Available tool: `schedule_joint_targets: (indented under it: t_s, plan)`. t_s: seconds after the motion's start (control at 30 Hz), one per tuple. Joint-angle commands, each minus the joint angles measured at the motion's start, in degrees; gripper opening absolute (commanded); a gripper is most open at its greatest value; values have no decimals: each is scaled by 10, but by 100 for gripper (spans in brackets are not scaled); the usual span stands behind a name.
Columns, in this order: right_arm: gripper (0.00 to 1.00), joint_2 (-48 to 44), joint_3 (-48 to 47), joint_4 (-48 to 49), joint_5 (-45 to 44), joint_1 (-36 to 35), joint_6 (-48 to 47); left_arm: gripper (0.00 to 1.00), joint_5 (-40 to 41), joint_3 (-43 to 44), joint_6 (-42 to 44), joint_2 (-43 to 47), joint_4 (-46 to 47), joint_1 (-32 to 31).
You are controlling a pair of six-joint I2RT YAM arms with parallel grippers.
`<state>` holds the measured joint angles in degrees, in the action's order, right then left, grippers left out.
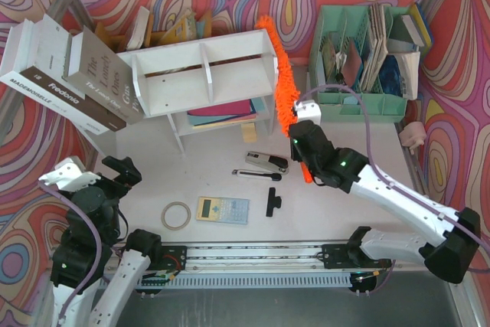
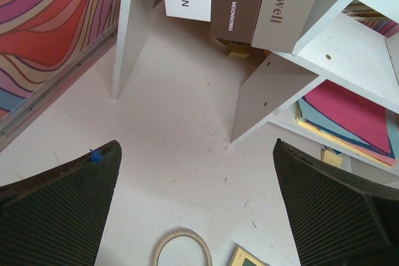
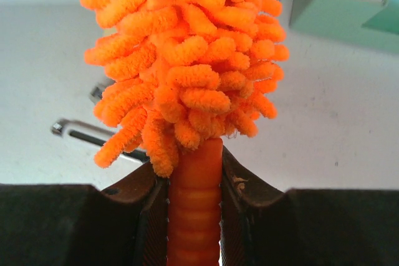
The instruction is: Dust the bookshelf with a duster
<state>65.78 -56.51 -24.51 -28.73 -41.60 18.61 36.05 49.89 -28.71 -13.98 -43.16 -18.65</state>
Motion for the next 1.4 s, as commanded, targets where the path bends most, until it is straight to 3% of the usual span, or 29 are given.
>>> schedule_joint_targets:
  t_s: [0.0, 0.53, 0.97, 1.37]
  plan:
    - [0, -36, -54, 46, -18, -4, -35, 98, 4, -1, 3, 2, 1, 3]
    - [0, -18, 56, 54, 38, -4, 43, 98, -60, -11, -6, 2, 9, 3]
    - [0, -13, -18, 37, 11, -3, 2, 99, -89, -28, -49, 11, 9, 3]
    - [0, 1, 28, 52, 49, -4, 43, 98, -93, -14, -42, 2, 1, 3]
